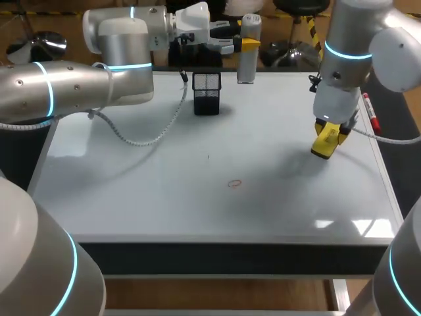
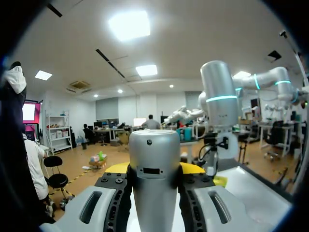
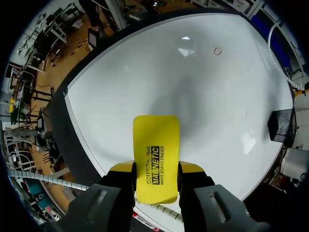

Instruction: Pick up the inspection probe, press it on each red-marked spot on the whiteboard one by one, put down the probe, pick up the eraser, and wipe off all the red marks.

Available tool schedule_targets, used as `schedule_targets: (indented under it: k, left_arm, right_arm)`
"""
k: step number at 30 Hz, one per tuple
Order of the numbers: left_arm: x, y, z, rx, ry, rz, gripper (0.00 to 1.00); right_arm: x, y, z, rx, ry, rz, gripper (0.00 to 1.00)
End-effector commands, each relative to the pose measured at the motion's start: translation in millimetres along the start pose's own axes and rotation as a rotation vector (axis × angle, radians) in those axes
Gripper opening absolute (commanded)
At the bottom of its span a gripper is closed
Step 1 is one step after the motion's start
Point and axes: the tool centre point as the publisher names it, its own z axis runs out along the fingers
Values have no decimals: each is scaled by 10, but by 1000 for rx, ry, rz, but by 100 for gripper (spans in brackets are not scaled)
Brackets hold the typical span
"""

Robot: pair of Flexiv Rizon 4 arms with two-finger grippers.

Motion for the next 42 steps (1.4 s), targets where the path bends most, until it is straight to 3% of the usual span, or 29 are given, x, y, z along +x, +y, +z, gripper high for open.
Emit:
schedule_targets:
  k: [1, 13, 29, 42]
  left_arm:
    - [-11, -11, 1, -1, 2, -1, 0]
    - [-11, -11, 1, -1, 2, -1, 0]
    - [923, -220, -169, 9, 44, 23, 0]
    - [1653, -143, -268, 22, 63, -7, 0]
  right_arm:
    - [11, -1, -10, 2, 1, -1, 0]
    - [11, -1, -10, 2, 1, -1, 0]
    - [11, -1, -10, 2, 1, -1, 0]
    - [11, -1, -10, 2, 1, -1, 0]
